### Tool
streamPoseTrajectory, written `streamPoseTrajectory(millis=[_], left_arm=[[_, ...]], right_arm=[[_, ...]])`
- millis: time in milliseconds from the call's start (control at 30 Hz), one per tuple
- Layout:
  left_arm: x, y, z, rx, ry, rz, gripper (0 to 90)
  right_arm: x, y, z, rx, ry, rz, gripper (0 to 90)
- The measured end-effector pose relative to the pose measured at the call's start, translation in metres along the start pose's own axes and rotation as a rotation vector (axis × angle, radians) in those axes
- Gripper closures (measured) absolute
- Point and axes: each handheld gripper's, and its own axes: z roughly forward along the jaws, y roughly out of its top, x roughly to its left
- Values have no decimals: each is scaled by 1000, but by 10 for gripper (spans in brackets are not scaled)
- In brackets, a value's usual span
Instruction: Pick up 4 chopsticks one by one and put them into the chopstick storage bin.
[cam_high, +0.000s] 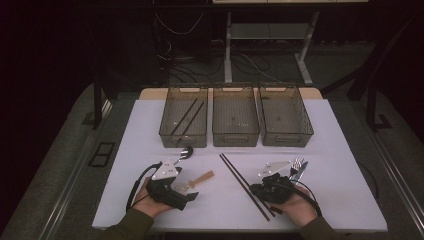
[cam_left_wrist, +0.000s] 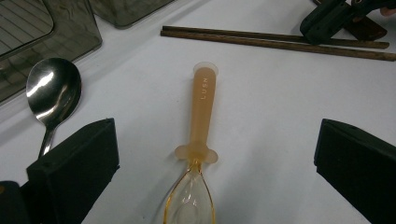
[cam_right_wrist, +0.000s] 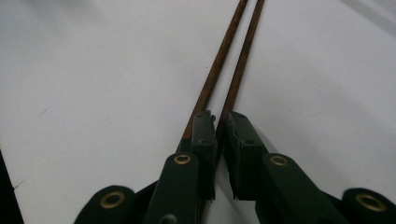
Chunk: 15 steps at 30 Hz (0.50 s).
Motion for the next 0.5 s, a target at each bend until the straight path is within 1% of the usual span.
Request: streamPoseTrajectory(millis=[133, 267, 300, 500], left_arm=[[0, 0, 0, 0, 0, 0, 0], [0, 0, 0, -1, 0, -1, 0], [0, 0, 0, -1, 0, 0, 0], [0, 0, 0, 0, -1, 1, 0]], right_arm=[[1, 1, 1, -3, -8, 7, 825], [2, 4, 4, -11, -16, 1, 829], [2, 5, 5, -11, -25, -3, 831], [3, 9, 8, -14, -29, -10, 834]])
